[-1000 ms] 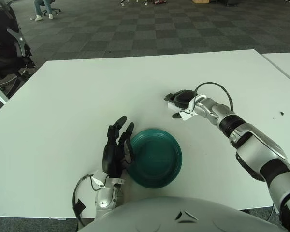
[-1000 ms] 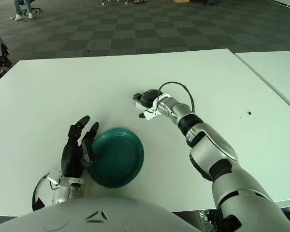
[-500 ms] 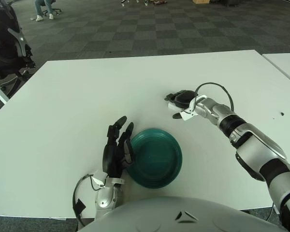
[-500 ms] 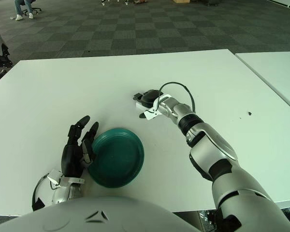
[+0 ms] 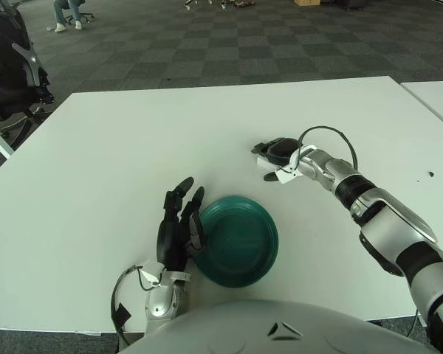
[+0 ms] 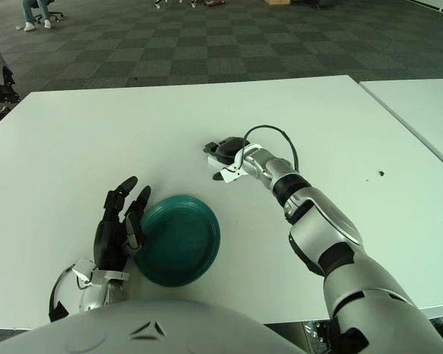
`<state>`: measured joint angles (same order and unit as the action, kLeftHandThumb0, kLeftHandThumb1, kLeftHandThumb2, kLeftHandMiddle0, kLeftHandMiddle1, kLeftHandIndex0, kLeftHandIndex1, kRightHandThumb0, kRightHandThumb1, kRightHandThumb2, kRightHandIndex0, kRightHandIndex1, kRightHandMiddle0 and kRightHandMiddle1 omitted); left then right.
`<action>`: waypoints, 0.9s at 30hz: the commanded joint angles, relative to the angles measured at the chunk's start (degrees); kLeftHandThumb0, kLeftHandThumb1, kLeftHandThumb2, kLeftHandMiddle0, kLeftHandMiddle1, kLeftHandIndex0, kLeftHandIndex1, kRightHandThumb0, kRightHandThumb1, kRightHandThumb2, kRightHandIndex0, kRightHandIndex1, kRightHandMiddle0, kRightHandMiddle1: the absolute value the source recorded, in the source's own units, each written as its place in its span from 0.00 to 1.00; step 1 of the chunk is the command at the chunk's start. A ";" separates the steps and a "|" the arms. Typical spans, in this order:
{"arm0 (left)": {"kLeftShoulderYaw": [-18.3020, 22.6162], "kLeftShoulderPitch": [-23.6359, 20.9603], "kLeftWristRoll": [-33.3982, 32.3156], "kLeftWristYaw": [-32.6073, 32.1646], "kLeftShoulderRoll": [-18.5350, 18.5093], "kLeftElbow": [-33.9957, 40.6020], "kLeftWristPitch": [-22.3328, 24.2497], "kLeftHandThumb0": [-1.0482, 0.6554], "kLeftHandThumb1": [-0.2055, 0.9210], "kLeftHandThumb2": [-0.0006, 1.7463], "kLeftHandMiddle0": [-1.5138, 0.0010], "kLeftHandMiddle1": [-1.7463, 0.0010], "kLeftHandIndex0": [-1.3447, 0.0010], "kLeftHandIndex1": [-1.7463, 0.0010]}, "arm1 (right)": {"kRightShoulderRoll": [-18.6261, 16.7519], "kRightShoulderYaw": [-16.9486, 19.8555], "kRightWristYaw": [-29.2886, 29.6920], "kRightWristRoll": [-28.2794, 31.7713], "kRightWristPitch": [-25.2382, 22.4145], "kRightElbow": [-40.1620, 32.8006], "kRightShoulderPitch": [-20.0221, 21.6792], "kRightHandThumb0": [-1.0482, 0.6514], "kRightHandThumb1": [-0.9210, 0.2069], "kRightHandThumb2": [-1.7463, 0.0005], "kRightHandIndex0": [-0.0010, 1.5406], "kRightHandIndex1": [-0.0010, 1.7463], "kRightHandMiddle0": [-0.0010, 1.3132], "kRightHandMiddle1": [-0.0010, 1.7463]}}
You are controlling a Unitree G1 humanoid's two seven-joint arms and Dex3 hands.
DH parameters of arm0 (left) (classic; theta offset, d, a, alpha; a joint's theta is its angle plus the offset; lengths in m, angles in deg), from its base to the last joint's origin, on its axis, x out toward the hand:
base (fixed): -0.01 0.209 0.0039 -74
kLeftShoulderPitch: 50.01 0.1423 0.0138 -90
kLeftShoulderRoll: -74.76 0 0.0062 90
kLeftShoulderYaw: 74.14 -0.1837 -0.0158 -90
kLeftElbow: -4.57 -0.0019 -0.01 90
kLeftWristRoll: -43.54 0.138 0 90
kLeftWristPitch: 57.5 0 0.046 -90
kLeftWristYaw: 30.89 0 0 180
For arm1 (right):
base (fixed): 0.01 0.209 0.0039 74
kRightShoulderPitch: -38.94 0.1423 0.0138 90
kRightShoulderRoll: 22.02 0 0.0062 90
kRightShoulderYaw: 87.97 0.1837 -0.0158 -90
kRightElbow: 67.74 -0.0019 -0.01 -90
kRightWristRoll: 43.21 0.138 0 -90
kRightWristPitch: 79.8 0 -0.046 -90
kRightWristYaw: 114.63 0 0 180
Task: Put the charger into the plate.
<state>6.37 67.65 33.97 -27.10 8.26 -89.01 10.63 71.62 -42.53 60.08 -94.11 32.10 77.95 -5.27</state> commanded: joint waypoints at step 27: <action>0.18 -2.22 -1.25 0.42 2.57 -6.61 1.02 0.05 1.00 0.53 0.62 0.99 0.90 0.48 | -1.75 -0.66 10.42 -1.08 -0.96 7.71 -2.56 0.12 0.00 0.64 0.26 0.85 0.07 0.79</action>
<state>6.27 67.40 33.73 -26.76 8.14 -89.20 10.56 69.47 -42.33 69.59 -94.06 31.47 83.11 -4.95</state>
